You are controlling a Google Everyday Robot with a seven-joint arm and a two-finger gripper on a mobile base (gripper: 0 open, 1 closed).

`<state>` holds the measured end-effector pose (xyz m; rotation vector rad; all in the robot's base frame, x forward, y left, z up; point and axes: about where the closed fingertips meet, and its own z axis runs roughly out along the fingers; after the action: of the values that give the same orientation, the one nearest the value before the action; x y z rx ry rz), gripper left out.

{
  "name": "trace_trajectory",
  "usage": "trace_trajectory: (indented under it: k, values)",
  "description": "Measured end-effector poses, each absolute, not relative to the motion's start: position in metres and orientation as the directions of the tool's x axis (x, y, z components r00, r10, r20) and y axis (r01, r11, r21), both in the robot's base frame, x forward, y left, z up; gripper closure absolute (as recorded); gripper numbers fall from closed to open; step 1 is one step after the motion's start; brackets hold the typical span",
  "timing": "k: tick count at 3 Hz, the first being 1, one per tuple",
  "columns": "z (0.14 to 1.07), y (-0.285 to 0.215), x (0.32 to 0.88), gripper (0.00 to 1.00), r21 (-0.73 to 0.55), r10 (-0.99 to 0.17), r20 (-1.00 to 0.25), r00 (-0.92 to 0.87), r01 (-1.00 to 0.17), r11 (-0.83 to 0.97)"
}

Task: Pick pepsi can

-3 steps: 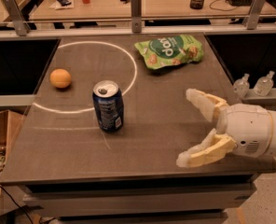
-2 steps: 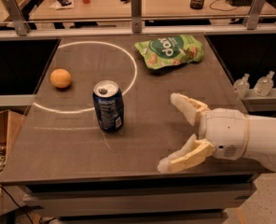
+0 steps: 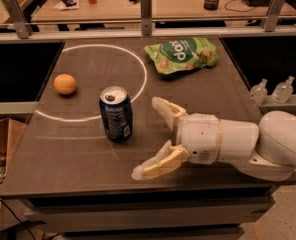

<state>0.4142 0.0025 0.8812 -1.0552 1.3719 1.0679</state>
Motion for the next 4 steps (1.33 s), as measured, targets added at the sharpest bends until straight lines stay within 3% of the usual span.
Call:
trace_trajectory:
  k: [4]
  values:
    - [0.874,0.085,0.437,0.00,-0.011,-0.038,-0.999,0.009,-0.999,0.042]
